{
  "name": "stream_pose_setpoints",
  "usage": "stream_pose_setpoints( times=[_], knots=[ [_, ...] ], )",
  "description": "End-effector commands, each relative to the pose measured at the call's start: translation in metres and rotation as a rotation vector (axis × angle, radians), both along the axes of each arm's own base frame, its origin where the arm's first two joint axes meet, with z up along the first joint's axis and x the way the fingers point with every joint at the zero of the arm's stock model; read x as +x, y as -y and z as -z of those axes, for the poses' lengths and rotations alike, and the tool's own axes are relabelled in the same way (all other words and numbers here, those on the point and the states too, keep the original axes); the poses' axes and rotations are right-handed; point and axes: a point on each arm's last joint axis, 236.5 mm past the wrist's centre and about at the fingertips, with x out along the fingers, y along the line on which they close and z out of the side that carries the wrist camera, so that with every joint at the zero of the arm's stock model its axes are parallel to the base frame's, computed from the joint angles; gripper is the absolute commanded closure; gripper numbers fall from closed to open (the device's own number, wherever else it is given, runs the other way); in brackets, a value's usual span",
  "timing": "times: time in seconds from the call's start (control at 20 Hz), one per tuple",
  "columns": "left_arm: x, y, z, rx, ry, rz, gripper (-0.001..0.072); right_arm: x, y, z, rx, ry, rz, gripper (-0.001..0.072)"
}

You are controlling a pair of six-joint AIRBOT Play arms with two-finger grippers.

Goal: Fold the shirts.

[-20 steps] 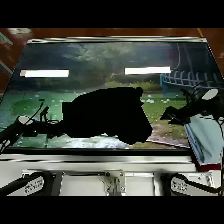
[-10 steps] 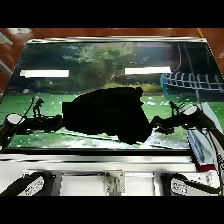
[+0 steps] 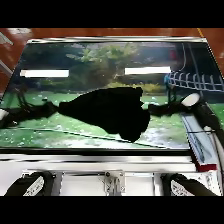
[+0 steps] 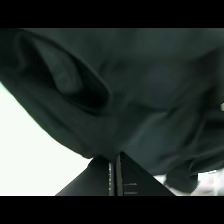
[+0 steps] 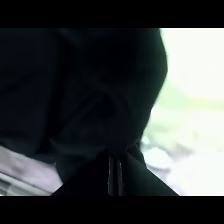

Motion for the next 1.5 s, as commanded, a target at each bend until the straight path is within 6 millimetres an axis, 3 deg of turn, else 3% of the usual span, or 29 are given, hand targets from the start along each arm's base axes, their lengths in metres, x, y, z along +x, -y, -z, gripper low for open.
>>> stream_pose_setpoints(
  times=[0.0,0.1,0.15,0.2,0.25,0.3,0.4,0.45,0.55,0.7,0.9,1.05,1.2,1.45],
  knots=[
    [0.003,-0.006,-0.189,0.05,0.481,-0.049,0.0672,0.03,0.002,-0.201,-0.065,0.581,-0.049,0.0656],
    [-0.04,-0.011,-0.333,0.088,0.85,-0.113,0.0672,0.005,0.015,-0.362,-0.075,1.008,0.049,0.0656],
    [-0.072,-0.016,-0.393,0.118,1.017,-0.154,0.0672,-0.025,0.024,-0.437,-0.086,1.213,0.105,0.0656],
    [-0.11,-0.021,-0.445,0.156,1.173,-0.201,0.0672,-0.061,0.033,-0.497,-0.095,1.38,0.153,0.0656],
    [-0.144,-0.024,-0.481,0.195,1.29,-0.24,0.0672,-0.094,0.039,-0.539,-0.112,1.501,0.184,0.0656],
    [-0.174,-0.026,-0.507,0.236,1.377,-0.269,0.0672,-0.125,0.042,-0.567,-0.134,1.581,0.196,0.0656],
    [-0.208,-0.029,-0.527,0.268,1.438,-0.306,0.0672,-0.159,0.044,-0.588,-0.134,1.618,0.208,0.0656],
    [-0.214,-0.03,-0.525,0.251,1.424,-0.316,0.0672,-0.171,0.043,-0.588,-0.124,1.6,0.209,0.0656],
    [-0.216,-0.028,-0.501,0.281,1.319,-0.296,0.0672,-0.183,0.043,-0.575,-0.131,1.534,0.199,0.0656],
    [-0.193,-0.035,-0.422,0.402,0.987,-0.237,0.0672,-0.178,0.048,-0.536,-0.223,1.382,0.172,0.0656],
    [-0.174,-0.07,-0.318,0.55,0.578,-0.234,0.0672,-0.149,0.057,-0.472,-0.31,1.115,0.131,0.0656],
    [-0.146,-0.099,-0.276,0.616,0.455,-0.286,0.0671,-0.104,0.055,-0.398,-0.327,0.803,0.05,0.0656],
    [-0.092,-0.12,-0.236,0.65,0.383,-0.31,0.0671,-0.044,0.055,-0.324,-0.334,0.528,-0.013,0.0656],
    [-0.01,-0.105,-0.096,0.52,0.064,-0.171,0.0671,0.061,0.041,-0.184,-0.252,0.158,-0.06,0.0656]
  ],
)
